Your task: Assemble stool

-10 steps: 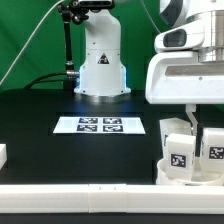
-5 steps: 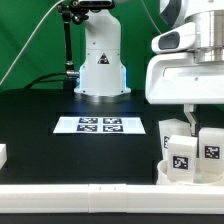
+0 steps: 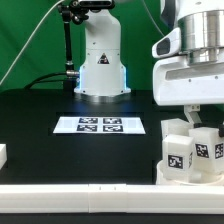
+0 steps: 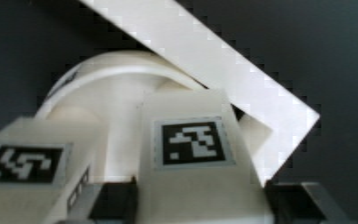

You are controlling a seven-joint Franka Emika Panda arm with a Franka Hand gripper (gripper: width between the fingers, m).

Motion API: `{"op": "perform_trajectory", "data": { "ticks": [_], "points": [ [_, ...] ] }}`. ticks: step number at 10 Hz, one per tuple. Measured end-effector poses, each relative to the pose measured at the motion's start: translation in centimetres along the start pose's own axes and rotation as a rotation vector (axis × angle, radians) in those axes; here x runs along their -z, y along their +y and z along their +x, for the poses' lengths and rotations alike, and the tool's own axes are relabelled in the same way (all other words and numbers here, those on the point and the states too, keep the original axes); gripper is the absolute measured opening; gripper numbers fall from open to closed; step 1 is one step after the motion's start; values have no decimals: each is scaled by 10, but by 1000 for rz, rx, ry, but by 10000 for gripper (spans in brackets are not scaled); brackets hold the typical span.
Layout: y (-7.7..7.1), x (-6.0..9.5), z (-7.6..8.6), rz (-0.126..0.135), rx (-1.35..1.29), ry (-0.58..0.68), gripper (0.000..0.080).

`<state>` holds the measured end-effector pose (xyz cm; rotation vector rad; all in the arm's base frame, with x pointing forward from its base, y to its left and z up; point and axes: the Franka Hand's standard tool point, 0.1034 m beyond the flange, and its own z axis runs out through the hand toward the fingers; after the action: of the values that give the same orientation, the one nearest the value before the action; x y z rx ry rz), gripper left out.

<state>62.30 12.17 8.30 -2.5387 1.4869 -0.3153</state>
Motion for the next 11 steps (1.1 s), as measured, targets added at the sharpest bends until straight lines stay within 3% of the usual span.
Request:
{"op": "perform_trajectory", "data": {
  "ticks": [1, 4, 9, 11],
  "points": [
    [0, 0, 3, 18, -132, 0, 340],
    [0, 0, 6, 38, -348, -8, 340],
    [-1, 1, 6, 47, -699, -34, 340],
    [-1, 1, 6, 48, -673, -34, 340]
  ]
}}
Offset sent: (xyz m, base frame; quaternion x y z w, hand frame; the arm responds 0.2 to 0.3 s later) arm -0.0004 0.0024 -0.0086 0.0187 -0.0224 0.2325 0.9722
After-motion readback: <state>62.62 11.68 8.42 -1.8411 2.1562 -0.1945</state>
